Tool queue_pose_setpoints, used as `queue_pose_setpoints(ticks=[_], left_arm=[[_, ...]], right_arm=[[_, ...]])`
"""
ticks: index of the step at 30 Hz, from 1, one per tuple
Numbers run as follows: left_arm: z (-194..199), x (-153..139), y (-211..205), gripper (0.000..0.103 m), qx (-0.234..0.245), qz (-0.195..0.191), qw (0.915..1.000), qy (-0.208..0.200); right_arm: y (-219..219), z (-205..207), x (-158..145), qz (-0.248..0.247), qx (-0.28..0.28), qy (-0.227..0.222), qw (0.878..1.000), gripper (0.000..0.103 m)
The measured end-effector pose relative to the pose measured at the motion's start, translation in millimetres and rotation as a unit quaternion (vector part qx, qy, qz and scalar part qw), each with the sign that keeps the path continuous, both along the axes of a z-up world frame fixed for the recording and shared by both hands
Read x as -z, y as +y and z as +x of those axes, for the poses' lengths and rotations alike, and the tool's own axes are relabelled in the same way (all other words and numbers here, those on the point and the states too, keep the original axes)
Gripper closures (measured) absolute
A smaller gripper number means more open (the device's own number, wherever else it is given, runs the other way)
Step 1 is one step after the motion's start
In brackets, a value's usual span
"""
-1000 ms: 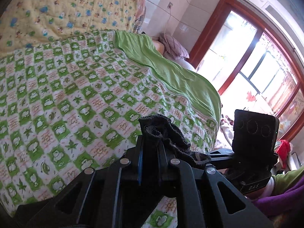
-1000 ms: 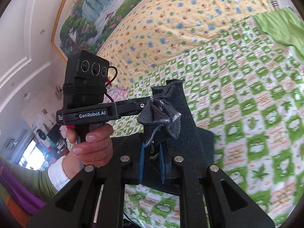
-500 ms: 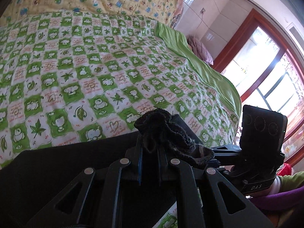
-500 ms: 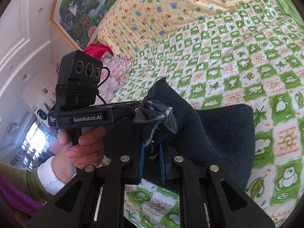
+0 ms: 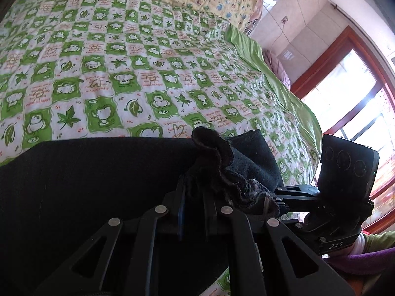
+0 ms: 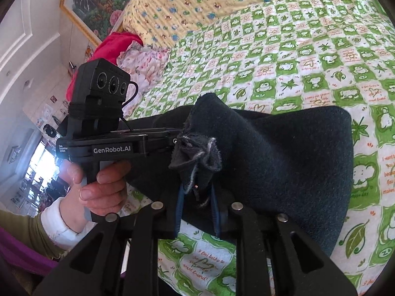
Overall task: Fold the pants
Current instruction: 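Lift the cuff ends with both grippers and carry them toward the waistband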
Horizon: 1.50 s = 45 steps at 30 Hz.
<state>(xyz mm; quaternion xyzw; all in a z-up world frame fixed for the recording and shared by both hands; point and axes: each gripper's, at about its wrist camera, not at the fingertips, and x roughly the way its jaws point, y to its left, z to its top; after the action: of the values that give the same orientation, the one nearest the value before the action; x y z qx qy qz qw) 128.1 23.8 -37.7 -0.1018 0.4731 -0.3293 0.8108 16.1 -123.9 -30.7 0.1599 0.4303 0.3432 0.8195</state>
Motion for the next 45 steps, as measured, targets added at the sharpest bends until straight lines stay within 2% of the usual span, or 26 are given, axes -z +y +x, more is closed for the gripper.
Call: queue_pose_setpoints(ticks=[4,13,17,20,24,27,30,33,37,41,45], left_arm=[[-8.6,1.6,14.6,0.094,-0.025,-0.009,0.9996,0.002],[-25.7,-4.3,50.1,0.089,-0.086,-0.024,0.9961,-0.001],[-36.9,-9.2,67.2,0.089,-0.122,-0.029,0.9921,-0.009],[-50.6,-12.0,84.6,0.083,-0.157,-0.038,0.9868,-0.011],[-70.5,-13.9,116.0,0.082,-0.223,-0.056,0.9733,-0.004],[-83.0,-16.7,130.3,0.081,-0.254,-0.062,0.9652,-0.004],[-98.0,-19.8,145.9,0.068,-0.281,-0.070,0.9571,-0.007],[-111.0,-20.6,158.5,0.068,-0.312,-0.067,0.9477,-0.007],[-127.8,-19.3,175.0,0.068,-0.358,-0.061,0.9318,0.002],[-147.9,-19.3,191.1,0.068,-0.404,-0.048,0.9135,0.003],[-164.5,-20.9,205.6,0.068,-0.432,-0.034,0.9014,0.002]], right_arm=[[4.7,-0.6,-3.0,-0.001,-0.011,-0.002,1.000,0.068],[14.9,-0.8,-19.6,-0.001,-0.031,-0.015,0.999,0.068],[21.0,0.2,-25.4,-0.004,-0.041,-0.023,0.999,0.068],[27.5,4.9,-28.7,-0.005,-0.050,-0.027,0.998,0.068],[37.2,10.7,-32.4,-0.006,-0.062,-0.031,0.998,0.068],[48.4,16.1,-35.0,-0.013,-0.077,-0.038,0.996,0.068],[59.0,21.8,-35.8,-0.019,-0.089,-0.038,0.995,0.068],[74.7,28.2,-37.5,-0.024,-0.108,-0.041,0.993,0.067],[92.2,36.4,-39.3,-0.033,-0.122,-0.044,0.991,0.056],[112.9,46.0,-42.2,-0.041,-0.142,-0.048,0.988,0.056],[134.7,56.7,-45.5,-0.049,-0.163,-0.050,0.984,0.056]])
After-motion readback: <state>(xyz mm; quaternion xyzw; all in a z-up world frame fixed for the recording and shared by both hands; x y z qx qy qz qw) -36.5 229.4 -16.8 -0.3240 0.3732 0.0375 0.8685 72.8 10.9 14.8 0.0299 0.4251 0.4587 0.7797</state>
